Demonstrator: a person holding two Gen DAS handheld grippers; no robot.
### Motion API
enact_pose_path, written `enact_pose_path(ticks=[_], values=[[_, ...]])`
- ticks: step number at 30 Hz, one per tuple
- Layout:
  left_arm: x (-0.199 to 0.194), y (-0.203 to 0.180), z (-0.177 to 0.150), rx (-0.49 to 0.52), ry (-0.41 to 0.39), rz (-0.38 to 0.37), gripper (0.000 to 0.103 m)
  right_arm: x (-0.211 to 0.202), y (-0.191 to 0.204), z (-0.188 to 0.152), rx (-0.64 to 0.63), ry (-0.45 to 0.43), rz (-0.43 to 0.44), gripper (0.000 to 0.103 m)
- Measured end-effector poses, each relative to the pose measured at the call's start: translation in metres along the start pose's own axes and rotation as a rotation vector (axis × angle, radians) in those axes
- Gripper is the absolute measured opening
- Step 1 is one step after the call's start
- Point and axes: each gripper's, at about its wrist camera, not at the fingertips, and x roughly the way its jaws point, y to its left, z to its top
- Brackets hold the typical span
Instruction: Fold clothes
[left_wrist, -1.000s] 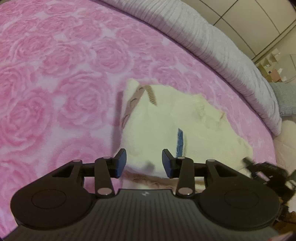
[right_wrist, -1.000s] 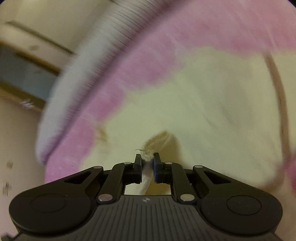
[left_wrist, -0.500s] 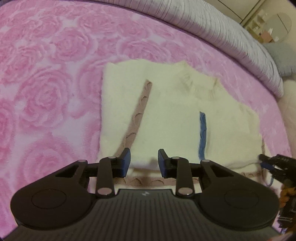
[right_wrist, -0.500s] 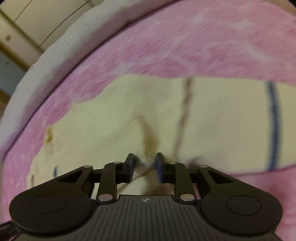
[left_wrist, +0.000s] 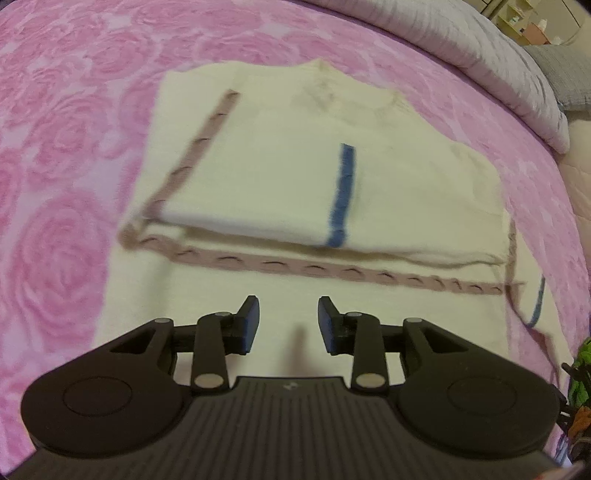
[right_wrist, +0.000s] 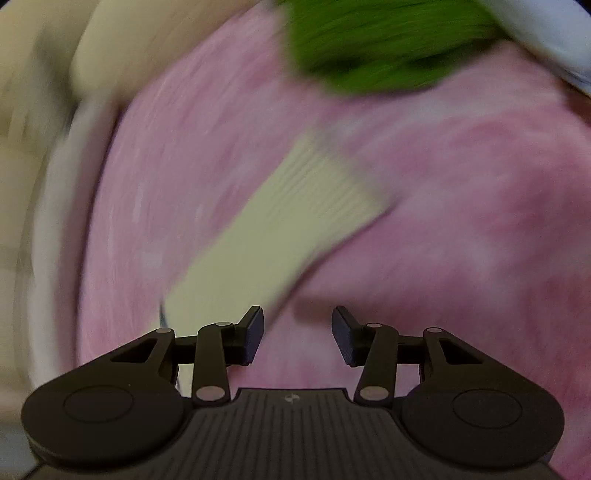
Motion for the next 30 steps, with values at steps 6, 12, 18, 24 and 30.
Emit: enact_pose_path(ticks=[6,12,18,24,30], values=[[-0.007,-0.018,-0.003,-0.002,-0.02,-0.028,0.03,0.017,-0.002,0.023,0.046,-0.033,0.018,0.014],[-0.028,0.005,-0.007,-0.084,-0.048,-0.021,0.03,-0.031,0.116,-0.037,-0.546,-0.163,0.133,0.011],[-0.053,0.047,-0.011,-0.219,-0.09,-0.007,0.03,-0.067,0.197,-0.219,-1.155,0.168,0.435,0.04],[-0.051,0.052,-0.028,-0.268,-0.072,-0.07,0.034,-0.053,0.162,-0.275,-1.316,0.369,0.251,0.067],[-0.004,0.01,-0.043,-0.32,-0.033,-0.255,0.04,-0.019,0.104,-0.173,-1.049,0.325,-0.142,0.068]])
